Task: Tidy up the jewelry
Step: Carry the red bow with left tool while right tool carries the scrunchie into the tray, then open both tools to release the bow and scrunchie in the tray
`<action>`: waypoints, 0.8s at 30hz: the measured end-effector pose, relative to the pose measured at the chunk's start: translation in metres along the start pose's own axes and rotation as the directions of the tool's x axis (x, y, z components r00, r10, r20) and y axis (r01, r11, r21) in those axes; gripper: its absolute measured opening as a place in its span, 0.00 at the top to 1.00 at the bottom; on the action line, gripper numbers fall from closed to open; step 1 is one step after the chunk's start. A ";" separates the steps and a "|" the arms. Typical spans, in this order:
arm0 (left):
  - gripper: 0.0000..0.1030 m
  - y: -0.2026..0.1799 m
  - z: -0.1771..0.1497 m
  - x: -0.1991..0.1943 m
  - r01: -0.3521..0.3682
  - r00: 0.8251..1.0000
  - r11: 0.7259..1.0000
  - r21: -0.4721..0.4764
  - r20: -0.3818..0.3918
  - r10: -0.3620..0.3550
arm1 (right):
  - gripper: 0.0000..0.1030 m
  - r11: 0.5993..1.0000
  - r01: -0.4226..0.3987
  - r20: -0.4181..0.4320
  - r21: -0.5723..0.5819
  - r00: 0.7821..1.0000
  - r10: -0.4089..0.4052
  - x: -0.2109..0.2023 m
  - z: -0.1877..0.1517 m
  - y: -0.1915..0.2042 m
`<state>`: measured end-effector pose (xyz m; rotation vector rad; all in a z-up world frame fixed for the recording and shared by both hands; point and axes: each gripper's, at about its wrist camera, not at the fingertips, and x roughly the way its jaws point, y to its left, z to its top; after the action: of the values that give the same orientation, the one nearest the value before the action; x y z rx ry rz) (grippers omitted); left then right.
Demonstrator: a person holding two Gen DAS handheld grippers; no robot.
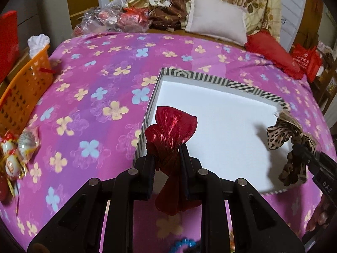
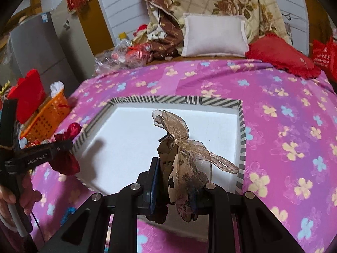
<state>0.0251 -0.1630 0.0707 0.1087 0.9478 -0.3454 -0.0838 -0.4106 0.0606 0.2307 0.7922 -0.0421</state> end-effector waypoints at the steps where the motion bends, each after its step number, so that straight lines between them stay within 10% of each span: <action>1: 0.80 0.000 0.001 0.008 -0.012 1.000 1.000 0.003 -0.014 0.012 | 0.77 1.000 0.005 -0.013 -0.003 1.000 -0.005 0.005 0.000 -0.001; 7: 0.80 0.006 -0.007 0.037 -0.052 0.994 0.999 -0.009 -0.096 0.051 | 0.77 0.999 0.046 -0.063 -0.012 0.997 -0.047 0.023 -0.004 -0.009; 13: 0.77 0.008 -0.016 0.041 -0.059 0.992 0.998 -0.014 -0.110 0.057 | 0.47 0.996 0.087 -0.092 -0.005 0.992 -0.087 0.026 -0.007 -0.016; 24: 0.36 -0.008 -0.017 0.008 -0.042 0.999 0.999 0.031 -0.030 0.043 | 0.32 0.996 0.082 0.005 -0.035 0.997 -0.082 -0.027 -0.007 0.001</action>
<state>0.0138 -0.1682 0.0546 0.1626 0.9697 -0.3197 -0.1075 -0.4099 0.0753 0.1650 0.7982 -0.1060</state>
